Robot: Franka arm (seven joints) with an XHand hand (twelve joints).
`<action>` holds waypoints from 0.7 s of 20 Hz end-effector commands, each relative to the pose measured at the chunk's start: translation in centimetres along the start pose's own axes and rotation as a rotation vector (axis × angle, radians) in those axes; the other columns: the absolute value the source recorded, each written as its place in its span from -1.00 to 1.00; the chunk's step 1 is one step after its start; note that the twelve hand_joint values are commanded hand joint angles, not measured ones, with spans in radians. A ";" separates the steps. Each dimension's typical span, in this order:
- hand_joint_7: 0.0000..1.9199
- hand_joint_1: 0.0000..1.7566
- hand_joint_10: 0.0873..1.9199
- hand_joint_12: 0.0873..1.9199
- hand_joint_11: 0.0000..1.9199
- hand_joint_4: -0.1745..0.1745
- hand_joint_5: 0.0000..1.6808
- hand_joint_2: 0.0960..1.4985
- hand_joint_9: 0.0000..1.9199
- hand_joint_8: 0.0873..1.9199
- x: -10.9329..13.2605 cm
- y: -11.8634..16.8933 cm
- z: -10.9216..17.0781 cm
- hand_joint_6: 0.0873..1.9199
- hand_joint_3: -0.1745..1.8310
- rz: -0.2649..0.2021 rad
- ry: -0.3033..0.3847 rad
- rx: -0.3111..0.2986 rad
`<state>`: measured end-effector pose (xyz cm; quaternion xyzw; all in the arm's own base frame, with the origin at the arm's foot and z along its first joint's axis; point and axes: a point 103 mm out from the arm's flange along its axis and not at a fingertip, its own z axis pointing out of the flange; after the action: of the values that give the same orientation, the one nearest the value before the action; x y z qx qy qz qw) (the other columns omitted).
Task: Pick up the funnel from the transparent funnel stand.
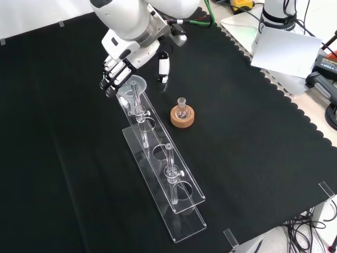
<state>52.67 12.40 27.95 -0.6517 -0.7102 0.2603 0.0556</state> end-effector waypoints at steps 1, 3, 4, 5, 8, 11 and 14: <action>-0.97 -0.12 -0.12 0.63 -0.79 0.37 -1.00 -0.19 -1.00 -0.88 -0.6 0.5 0.2 -1.00 -0.49 0.001 -0.002 -0.008; -0.99 -0.10 -0.09 0.63 -0.78 0.36 -0.99 -0.26 -1.00 -0.80 -0.6 0.7 0.4 -1.00 -0.39 -0.002 0.006 -0.012; -1.00 -0.10 -0.08 0.63 -0.77 0.35 -0.98 -0.28 -0.99 -0.76 -0.6 0.8 0.5 -1.00 -0.35 -0.003 0.009 -0.013; -1.00 -0.10 -0.07 0.62 -0.75 0.34 -0.96 -0.29 -0.96 -0.70 -0.6 1.0 0.6 -1.00 -0.32 -0.005 0.020 -0.017; -1.00 -0.10 -0.09 0.60 -0.71 0.32 -0.92 -0.32 -0.89 -0.56 -0.6 1.2 0.8 -1.00 -0.26 0.011 0.031 -0.017; -1.00 -0.10 -0.12 0.59 -0.69 0.30 -0.88 -0.34 -0.82 -0.46 0.4 1.4 0.4 -1.00 -0.22 -0.003 0.014 -0.012; -0.97 -0.10 -0.17 0.58 -0.66 0.26 -0.82 -0.36 -0.72 -0.35 -0.1 1.6 0.7 -1.00 -0.18 -0.008 0.033 -0.019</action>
<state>53.89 12.33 27.27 -0.6561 -0.7123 0.2428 0.0567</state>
